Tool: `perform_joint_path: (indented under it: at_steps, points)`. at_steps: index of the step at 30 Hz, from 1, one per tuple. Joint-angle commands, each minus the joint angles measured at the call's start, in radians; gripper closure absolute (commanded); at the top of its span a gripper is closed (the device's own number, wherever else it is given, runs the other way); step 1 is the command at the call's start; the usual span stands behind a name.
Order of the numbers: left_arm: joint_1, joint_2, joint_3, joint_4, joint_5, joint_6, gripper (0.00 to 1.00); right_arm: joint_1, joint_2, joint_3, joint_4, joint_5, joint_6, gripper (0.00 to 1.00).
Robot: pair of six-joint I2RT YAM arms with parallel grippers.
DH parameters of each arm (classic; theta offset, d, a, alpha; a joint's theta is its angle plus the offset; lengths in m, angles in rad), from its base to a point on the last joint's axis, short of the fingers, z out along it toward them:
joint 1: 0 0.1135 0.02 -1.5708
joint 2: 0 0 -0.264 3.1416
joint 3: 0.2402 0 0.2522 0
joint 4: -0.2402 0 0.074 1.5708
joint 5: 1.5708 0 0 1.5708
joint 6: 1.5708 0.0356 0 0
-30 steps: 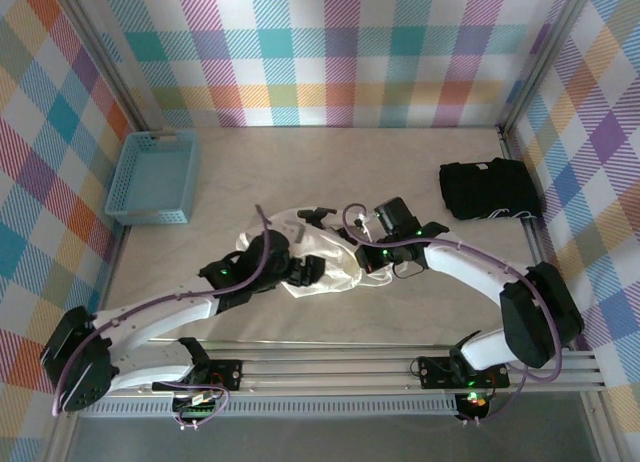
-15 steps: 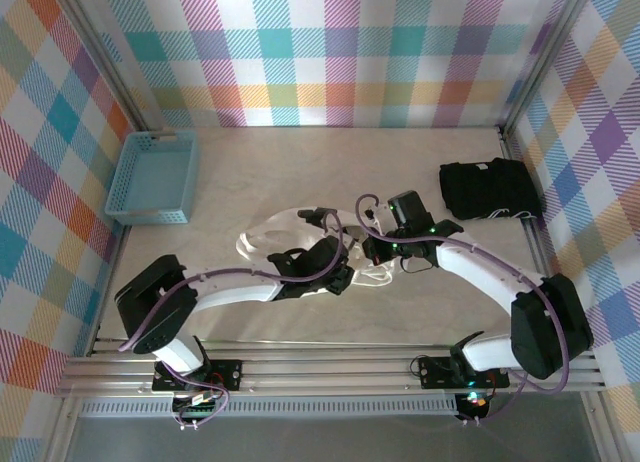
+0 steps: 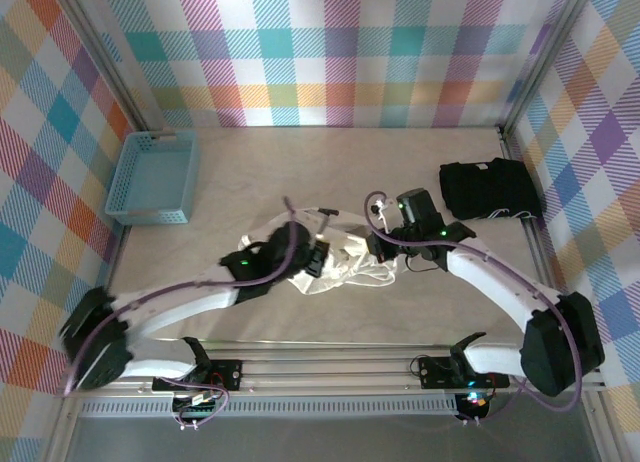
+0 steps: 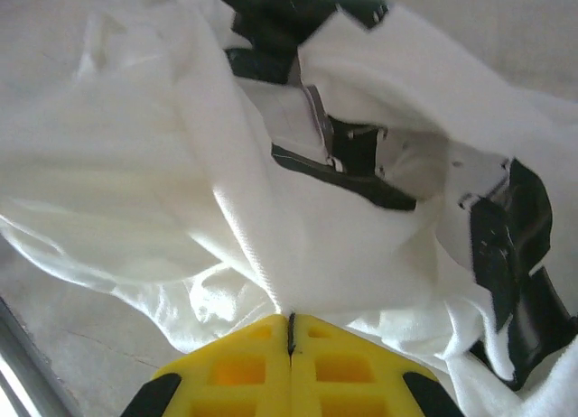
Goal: Fold the inside-out t-shirt
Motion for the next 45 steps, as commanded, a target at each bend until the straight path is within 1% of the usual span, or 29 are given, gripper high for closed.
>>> perform_joint_path:
  at_steps: [1, 4, 6, 9, 12, 13, 14, 16, 22, 24, 26, 27, 28, 30, 33, 35, 36, 37, 39, 40, 41, 44, 45]
  points:
    - [0.077, -0.132, -0.066, 0.051, 0.103, 0.046, 1.0, -0.006, -0.035, -0.016, 0.073, -0.06, -0.02, 1.0]
    - [0.153, -0.209, -0.101, 0.057, 0.151, 0.043, 1.0, -0.005, 0.0, -0.021, 0.112, -0.036, 0.003, 1.0]
    - [0.18, -0.238, -0.109, 0.056, 0.166, 0.041, 1.0, -0.005, 0.04, -0.003, 0.099, -0.004, 0.021, 1.0]
    - [0.196, -0.255, -0.11, 0.043, 0.19, 0.056, 1.0, -0.004, 0.079, 0.011, 0.097, 0.022, 0.047, 1.0]
    - [0.198, -0.261, -0.109, 0.03, 0.2, 0.07, 1.0, -0.005, 0.103, 0.038, 0.045, 0.108, 0.054, 1.0]
    - [0.199, -0.263, -0.111, 0.031, 0.201, 0.07, 1.0, -0.003, 0.105, 0.047, 0.026, 0.14, 0.05, 0.98]
    - [0.2, -0.263, -0.112, 0.032, 0.203, 0.068, 1.0, -0.003, 0.104, 0.05, 0.012, 0.157, 0.044, 0.95]
    - [0.203, -0.259, -0.109, 0.032, 0.21, 0.063, 1.0, 0.006, 0.082, 0.043, 0.021, 0.135, 0.003, 0.86]
    - [0.202, -0.247, -0.096, 0.027, 0.211, 0.056, 1.0, 0.096, -0.088, -0.089, 0.195, 0.045, -0.111, 0.62]
    - [0.202, -0.243, -0.091, 0.026, 0.21, 0.056, 1.0, 0.134, -0.106, -0.114, 0.229, 0.036, -0.146, 0.56]
    - [0.202, -0.241, -0.085, 0.022, 0.21, 0.055, 1.0, 0.184, -0.092, -0.115, 0.24, 0.059, -0.184, 0.5]
    - [0.202, -0.241, -0.082, 0.019, 0.21, 0.055, 1.0, 0.206, -0.082, -0.115, 0.243, 0.07, -0.187, 0.43]
    - [0.202, -0.239, -0.081, 0.017, 0.211, 0.055, 1.0, 0.227, -0.066, -0.113, 0.251, 0.098, -0.229, 0.39]
    - [0.202, -0.244, -0.081, 0.013, 0.213, 0.054, 1.0, 0.251, -0.028, -0.101, 0.262, 0.143, -0.245, 0.35]
    - [0.202, -0.253, -0.082, 0.01, 0.214, 0.053, 1.0, 0.255, 0.048, -0.072, 0.28, 0.171, -0.255, 0.34]
    - [0.202, -0.259, -0.083, 0.004, 0.212, 0.053, 1.0, 0.255, 0.101, -0.047, 0.286, 0.184, -0.261, 0.34]
    - [0.203, -0.263, -0.085, 0.0, 0.208, 0.055, 1.0, 0.255, 0.122, -0.034, 0.285, 0.205, -0.258, 0.38]
    - [0.203, -0.265, -0.086, -0.001, 0.202, 0.055, 1.0, 0.255, 0.137, -0.023, 0.28, 0.228, -0.256, 0.43]
    - [0.203, -0.272, -0.092, -0.005, 0.17, 0.053, 1.0, 0.251, 0.146, -0.005, 0.25, 0.276, -0.254, 0.64]
    - [0.204, -0.273, -0.094, -0.009, 0.144, 0.047, 1.0, 0.245, 0.138, -0.005, 0.239, 0.272, -0.255, 0.7]
    - [0.203, -0.272, -0.092, -0.017, 0.102, 0.038, 1.0, 0.233, 0.12, -0.005, 0.23, 0.239, -0.253, 0.75]
    - [0.208, -0.243, -0.084, -0.037, -0.006, 0.025, 1.0, 0.191, 0.07, -0.019, 0.227, 0.039, -0.231, 0.87]
    - [0.209, -0.231, -0.079, -0.042, -0.04, 0.018, 1.0, 0.184, 0.061, -0.02, 0.232, -0.009, -0.216, 0.93]
